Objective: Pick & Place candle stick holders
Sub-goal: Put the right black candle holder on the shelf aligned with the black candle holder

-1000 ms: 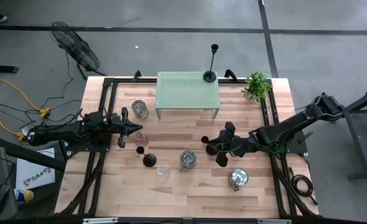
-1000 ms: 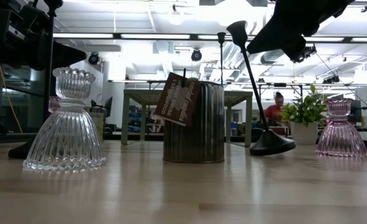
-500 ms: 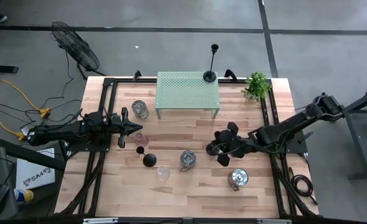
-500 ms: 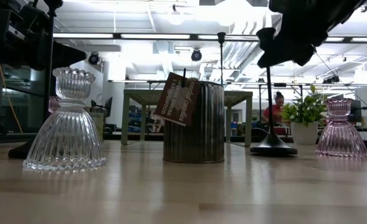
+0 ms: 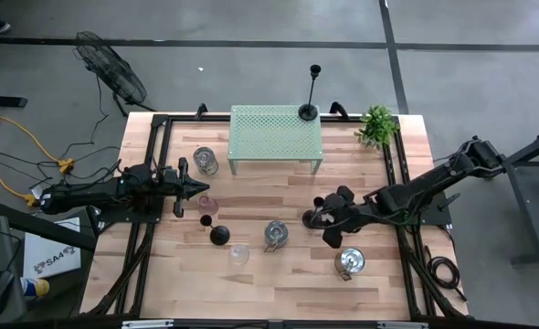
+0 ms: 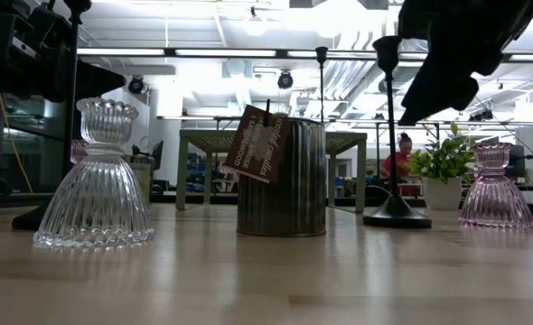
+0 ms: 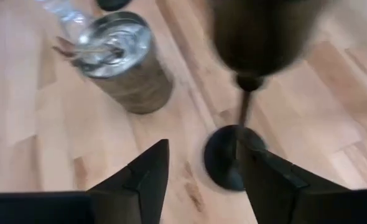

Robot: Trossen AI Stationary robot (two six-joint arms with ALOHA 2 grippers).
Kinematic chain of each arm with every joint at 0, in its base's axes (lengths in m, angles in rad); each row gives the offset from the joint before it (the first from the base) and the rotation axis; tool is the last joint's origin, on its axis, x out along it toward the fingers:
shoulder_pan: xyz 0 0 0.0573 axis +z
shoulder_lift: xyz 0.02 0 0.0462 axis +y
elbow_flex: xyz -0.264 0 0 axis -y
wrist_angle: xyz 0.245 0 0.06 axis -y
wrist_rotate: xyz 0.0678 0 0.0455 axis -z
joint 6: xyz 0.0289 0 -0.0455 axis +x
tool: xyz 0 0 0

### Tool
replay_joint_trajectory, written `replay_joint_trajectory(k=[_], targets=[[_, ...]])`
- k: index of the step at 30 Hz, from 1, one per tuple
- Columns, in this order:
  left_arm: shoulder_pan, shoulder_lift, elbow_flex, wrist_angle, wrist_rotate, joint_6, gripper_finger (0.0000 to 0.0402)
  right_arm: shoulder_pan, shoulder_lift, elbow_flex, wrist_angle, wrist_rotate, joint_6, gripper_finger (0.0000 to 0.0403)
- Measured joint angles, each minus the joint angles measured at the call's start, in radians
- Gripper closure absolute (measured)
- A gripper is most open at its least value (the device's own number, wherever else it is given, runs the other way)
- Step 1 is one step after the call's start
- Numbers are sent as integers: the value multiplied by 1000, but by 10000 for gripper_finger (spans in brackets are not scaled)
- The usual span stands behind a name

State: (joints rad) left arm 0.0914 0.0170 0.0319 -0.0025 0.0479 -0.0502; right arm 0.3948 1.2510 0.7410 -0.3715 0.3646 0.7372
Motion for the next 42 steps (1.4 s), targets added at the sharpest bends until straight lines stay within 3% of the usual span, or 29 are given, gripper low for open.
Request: replay_joint_trajectory(k=[10, 19, 42], targets=[[0, 0, 0, 0, 0, 0, 402, 0, 0, 0, -28, 162, -6, 217], [0, 0, 0, 0, 0, 0, 402, 0, 0, 0, 9, 190, -8, 223], [0, 0, 0, 0, 0, 0, 402, -3, 0, 0, 70, 184, -108, 381]])
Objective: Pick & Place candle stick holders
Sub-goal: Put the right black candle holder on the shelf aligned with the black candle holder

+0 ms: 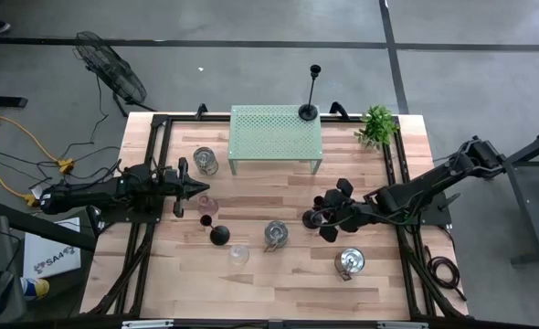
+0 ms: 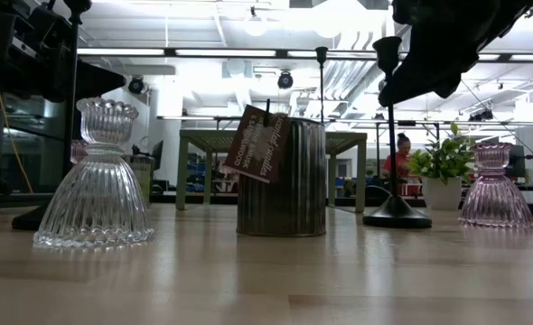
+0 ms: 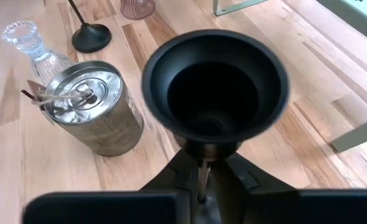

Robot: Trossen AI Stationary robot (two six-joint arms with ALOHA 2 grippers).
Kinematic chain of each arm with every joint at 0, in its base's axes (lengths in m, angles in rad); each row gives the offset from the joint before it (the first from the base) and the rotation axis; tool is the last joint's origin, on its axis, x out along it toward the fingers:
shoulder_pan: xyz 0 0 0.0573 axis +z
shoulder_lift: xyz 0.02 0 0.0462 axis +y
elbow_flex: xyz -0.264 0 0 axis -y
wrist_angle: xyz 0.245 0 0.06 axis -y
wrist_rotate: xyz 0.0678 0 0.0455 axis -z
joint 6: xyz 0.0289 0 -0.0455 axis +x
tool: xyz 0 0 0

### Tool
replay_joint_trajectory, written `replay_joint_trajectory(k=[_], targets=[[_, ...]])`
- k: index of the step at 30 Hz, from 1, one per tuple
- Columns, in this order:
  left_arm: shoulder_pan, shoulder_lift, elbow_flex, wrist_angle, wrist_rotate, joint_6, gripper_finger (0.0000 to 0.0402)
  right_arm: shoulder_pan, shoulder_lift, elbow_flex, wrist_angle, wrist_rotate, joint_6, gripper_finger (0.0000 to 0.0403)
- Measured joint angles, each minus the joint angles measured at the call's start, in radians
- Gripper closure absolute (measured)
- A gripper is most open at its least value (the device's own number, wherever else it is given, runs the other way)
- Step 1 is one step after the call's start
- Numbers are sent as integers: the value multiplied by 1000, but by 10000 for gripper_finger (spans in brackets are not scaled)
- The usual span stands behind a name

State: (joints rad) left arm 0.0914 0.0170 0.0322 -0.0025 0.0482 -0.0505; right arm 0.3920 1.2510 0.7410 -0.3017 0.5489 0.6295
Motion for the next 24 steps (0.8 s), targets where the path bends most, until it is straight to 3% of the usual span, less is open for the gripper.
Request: replay_joint_trajectory(k=[13, 24], targets=[[0, 0, 0, 0, 0, 0, 402, -56, -2, 30, 116, 1, -84, 395], [0, 0, 0, 0, 0, 0, 402, -194, -3, 337, -19, -35, -267, 397]])
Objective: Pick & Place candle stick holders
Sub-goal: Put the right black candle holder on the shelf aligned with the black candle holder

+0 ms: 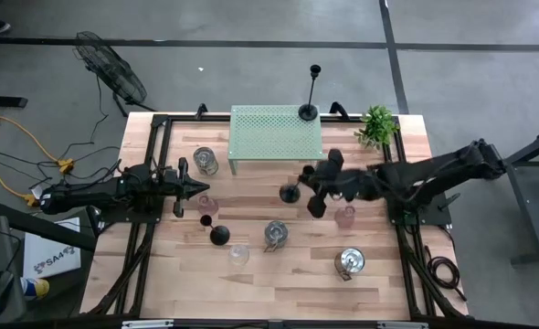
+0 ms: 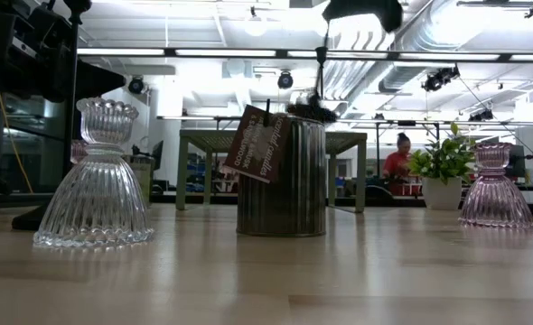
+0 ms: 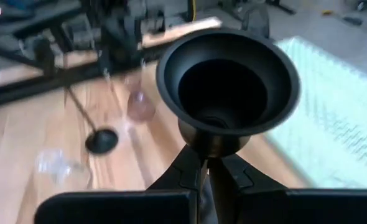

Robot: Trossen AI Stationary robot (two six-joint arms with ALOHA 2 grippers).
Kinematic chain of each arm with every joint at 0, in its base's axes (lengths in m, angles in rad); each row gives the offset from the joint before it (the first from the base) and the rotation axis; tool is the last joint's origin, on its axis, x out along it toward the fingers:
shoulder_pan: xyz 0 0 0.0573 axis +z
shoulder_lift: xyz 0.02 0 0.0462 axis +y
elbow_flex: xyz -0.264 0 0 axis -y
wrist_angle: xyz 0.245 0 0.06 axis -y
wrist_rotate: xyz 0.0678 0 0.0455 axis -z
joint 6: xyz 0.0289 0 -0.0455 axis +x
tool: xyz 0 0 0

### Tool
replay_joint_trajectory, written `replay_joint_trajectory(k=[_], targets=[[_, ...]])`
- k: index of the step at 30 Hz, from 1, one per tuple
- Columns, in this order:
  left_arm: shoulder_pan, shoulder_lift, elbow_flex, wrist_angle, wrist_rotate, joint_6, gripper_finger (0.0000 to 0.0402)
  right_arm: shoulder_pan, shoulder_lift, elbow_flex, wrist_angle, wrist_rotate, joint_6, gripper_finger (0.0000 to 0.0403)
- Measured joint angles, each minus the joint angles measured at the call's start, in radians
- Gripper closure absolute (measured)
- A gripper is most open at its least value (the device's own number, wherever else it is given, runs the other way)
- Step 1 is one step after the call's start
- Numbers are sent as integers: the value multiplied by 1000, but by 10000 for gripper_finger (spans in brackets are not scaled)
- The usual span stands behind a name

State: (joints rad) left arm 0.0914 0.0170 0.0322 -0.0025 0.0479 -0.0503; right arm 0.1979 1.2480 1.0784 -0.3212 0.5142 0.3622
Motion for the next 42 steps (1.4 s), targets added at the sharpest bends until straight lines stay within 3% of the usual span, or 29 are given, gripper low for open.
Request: replay_joint_trajectory(k=[6, 14, 21, 28, 33, 42], targets=[[0, 0, 0, 0, 0, 0, 402, -110, -1, 162, -29, 1, -64, 397], [0, 0, 0, 0, 0, 0, 402, -262, 28, 275, 7, 10, -81, 398], [0, 0, 0, 0, -3, 0, 402, -323, 170, 416, 17, 19, -80, 398], [0, 0, 0, 0, -6, 0, 402, -341, 331, 555, -56, 183, -31, 398], [0, 0, 0, 0, -6, 0, 402, -371, 421, 651, -114, 217, 33, 398], [0, 0, 0, 0, -6, 0, 402, -443, 528, 684, -128, 220, 129, 398]])
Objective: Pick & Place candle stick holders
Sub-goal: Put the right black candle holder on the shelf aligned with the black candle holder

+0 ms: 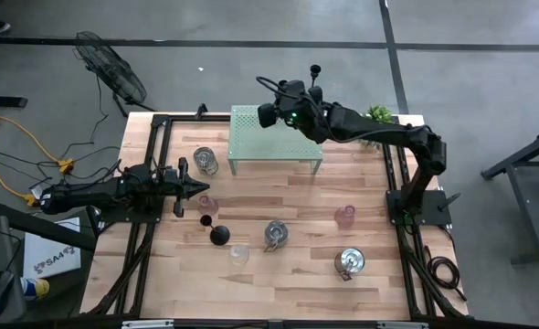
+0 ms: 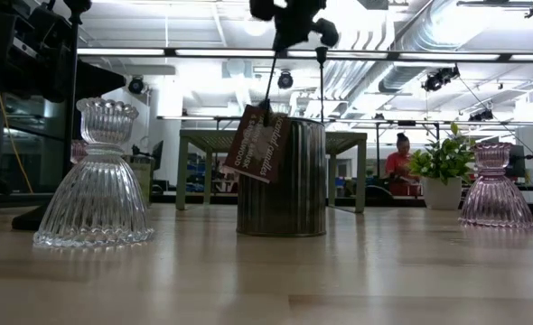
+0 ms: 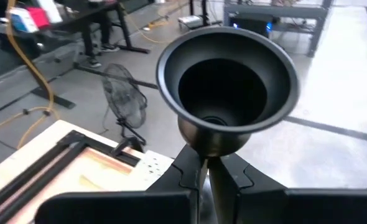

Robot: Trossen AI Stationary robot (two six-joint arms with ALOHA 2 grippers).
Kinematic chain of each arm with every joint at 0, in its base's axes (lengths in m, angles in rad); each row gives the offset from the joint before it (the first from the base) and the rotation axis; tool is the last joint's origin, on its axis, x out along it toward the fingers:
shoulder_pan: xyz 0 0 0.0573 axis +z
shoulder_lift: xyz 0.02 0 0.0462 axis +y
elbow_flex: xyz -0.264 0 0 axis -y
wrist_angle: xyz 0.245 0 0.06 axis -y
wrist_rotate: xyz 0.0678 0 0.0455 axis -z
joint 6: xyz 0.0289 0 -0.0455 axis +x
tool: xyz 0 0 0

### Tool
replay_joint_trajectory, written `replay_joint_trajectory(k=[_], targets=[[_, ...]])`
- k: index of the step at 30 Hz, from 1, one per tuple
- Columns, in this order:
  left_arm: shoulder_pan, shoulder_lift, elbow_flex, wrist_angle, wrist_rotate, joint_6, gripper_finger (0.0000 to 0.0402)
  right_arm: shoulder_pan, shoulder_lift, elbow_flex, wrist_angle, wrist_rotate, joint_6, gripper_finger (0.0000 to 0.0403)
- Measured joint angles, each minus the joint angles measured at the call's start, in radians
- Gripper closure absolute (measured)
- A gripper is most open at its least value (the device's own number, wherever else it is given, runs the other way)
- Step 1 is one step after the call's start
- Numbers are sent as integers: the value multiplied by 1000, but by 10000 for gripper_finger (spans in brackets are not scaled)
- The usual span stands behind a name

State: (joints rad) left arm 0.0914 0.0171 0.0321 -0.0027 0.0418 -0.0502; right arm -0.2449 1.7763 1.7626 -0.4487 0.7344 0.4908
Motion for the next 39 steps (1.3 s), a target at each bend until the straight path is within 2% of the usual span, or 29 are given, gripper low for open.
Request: replay_joint_trajectory(k=[12, 20, 39], targets=[[0, 0, 0, 0, 0, 0, 402, -34, 28, 0, -34, 73, 71, 399], [0, 0, 0, 0, -1, 0, 402, -45, 33, 0, -144, 101, 166, 398], [0, 0, 0, 0, -5, 0, 402, -90, 75, -1, -176, 122, 198, 398]])
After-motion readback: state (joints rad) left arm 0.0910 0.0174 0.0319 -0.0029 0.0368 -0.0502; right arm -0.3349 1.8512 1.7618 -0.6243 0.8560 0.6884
